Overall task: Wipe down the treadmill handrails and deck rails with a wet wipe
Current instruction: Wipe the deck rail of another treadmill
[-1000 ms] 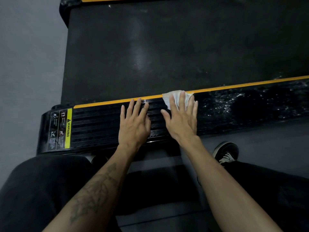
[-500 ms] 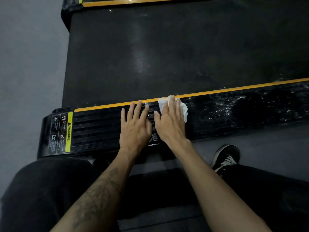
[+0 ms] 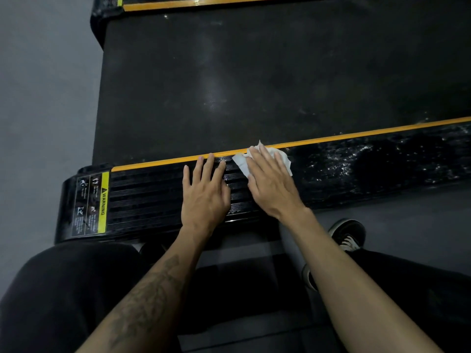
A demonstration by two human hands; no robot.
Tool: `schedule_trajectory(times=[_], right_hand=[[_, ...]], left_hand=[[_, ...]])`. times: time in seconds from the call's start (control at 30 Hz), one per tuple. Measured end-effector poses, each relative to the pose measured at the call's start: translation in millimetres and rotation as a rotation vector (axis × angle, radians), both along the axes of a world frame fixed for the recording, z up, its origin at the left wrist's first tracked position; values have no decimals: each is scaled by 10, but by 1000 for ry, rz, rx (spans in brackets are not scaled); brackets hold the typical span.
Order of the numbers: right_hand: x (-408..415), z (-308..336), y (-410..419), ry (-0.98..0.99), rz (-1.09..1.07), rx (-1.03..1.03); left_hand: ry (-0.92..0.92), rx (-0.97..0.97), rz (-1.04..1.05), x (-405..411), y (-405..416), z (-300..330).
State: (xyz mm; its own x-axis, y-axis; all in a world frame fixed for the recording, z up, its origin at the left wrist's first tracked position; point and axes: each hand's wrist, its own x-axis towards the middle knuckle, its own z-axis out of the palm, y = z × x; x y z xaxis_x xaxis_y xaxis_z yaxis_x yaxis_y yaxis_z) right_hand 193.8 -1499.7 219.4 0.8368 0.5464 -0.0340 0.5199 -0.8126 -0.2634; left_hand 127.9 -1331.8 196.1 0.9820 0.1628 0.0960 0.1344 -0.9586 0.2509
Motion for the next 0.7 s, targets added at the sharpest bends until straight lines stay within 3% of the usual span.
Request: schedule_trajectory(times=[0.37,0.7], right_hand=[[-118,-15,180,-63,-219,339],[60,61,43,-144,-87,250]], left_hand=[[-3,2,-1,3,8,-41],[-19,-7,9,12,-1,-46]])
